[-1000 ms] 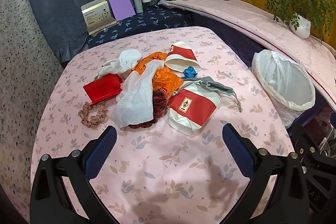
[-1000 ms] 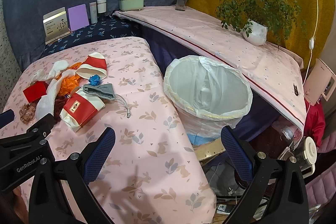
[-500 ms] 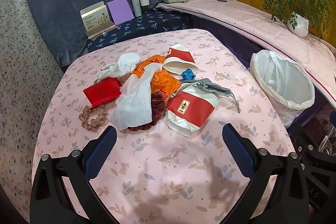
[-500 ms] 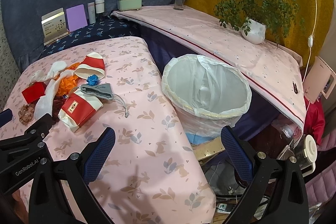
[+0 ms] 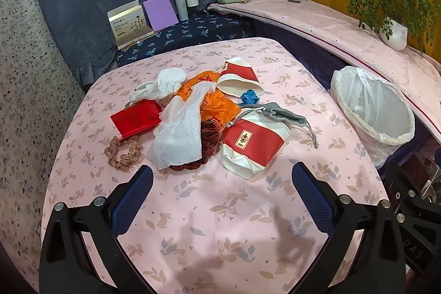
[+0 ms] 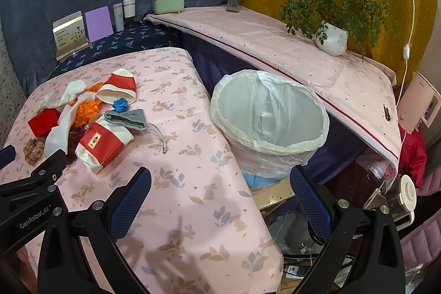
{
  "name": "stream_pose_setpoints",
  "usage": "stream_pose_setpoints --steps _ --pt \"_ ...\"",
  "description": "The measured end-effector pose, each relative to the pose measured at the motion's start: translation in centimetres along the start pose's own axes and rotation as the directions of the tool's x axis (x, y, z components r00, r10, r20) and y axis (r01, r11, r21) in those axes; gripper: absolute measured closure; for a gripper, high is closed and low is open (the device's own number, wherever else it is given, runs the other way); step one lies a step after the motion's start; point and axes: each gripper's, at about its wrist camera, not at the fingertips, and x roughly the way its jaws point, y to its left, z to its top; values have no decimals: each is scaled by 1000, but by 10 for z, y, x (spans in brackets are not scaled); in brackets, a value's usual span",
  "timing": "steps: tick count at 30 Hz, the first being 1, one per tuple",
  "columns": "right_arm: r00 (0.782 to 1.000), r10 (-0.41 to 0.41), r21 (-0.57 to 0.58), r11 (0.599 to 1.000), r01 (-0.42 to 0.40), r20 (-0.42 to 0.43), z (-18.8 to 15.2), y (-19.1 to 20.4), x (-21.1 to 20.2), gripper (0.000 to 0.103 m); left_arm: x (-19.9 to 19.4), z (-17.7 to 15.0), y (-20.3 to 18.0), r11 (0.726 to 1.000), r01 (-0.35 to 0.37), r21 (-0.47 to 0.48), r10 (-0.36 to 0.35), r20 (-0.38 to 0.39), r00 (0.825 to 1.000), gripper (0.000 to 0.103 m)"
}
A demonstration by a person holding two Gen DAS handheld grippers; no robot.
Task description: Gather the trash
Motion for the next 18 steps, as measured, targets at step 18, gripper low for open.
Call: stream_pose_setpoints --steps 18 --pt "1000 -12 6 1000 12 6 2 0 -1 7 0 1 -2 1000 18 13 -18 11 1000 7"
